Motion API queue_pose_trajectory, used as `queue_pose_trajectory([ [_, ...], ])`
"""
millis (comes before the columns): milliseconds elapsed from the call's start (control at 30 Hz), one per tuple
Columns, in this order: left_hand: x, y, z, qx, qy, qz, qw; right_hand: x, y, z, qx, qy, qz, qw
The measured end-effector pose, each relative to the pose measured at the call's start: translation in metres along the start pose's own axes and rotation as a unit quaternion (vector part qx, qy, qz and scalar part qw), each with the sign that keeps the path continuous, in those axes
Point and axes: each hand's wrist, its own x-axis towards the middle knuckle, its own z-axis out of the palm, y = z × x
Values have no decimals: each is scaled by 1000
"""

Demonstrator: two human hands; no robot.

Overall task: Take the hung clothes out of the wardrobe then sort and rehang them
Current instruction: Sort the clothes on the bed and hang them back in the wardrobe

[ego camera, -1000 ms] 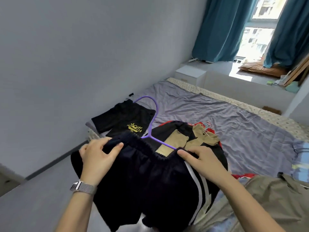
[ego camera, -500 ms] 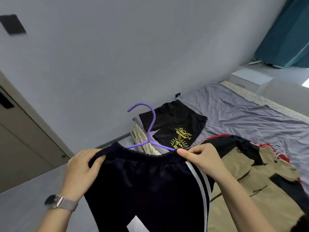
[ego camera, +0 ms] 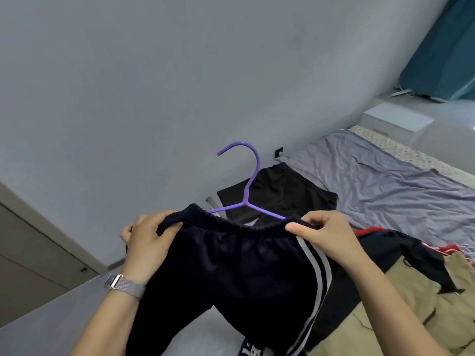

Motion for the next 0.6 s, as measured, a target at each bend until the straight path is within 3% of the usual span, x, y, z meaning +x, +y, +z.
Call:
queue_pose_trajectory([
  [367,183,0,64,-6,-17,45,999,145,15,-13,-117,23,-14,993],
  [600,301,45,121,-47,-72,105,991,218,20,-45,-145,179,5,973],
])
